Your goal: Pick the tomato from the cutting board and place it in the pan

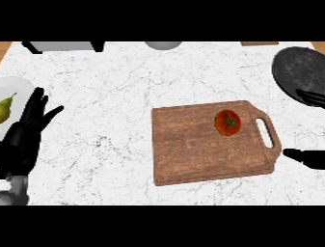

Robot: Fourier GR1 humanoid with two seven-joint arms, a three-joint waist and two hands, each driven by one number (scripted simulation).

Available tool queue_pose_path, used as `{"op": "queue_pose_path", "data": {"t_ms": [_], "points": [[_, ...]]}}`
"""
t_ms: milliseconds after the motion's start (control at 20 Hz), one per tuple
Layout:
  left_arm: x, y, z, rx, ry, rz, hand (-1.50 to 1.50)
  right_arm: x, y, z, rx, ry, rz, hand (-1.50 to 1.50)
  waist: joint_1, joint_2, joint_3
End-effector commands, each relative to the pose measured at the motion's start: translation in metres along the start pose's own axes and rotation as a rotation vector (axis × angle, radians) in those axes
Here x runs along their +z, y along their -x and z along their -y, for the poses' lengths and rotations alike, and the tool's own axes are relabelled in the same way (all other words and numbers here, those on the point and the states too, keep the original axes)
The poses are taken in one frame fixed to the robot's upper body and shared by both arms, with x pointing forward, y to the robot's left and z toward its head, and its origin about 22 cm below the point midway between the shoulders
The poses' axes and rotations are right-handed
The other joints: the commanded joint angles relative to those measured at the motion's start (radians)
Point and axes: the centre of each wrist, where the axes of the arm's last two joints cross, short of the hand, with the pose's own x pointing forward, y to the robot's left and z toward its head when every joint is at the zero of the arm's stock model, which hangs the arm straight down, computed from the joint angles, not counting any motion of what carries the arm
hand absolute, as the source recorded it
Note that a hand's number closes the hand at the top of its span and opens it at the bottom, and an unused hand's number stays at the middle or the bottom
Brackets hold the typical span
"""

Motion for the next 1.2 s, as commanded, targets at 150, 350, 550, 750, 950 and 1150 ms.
{"op": "queue_pose_path", "data": {"t_ms": [150,350,550,750,950,1150], "points": [[-0.019,-0.008,-0.005,0.036,0.017,0.022,0.00,0.012,-0.036,0.082,0.290,-0.240,-0.025,-1.50,0.005,-0.005,-0.006],[-0.045,-0.019,0.004,0.024,0.019,0.032,0.00,-0.030,-0.075,0.082,0.372,-0.273,-0.093,-1.50,0.018,-0.002,-0.006],[-0.058,-0.006,0.001,0.027,0.055,0.035,0.00,-0.045,-0.084,0.070,0.397,-0.253,-0.079,-1.50,0.031,0.002,-0.005],[-0.046,-0.017,0.003,0.046,0.070,0.026,0.00,-0.065,-0.109,0.054,0.468,-0.233,-0.070,-1.50,0.043,0.000,-0.005],[-0.036,-0.009,0.026,0.007,0.049,0.061,0.00,-0.074,-0.103,0.040,0.367,-0.307,-0.082,-1.50,0.044,0.000,-0.004],[-0.052,0.005,0.027,0.034,0.057,0.039,0.00,-0.083,-0.118,0.020,0.314,-0.423,-0.063,-1.50,0.038,0.002,-0.005]]}}
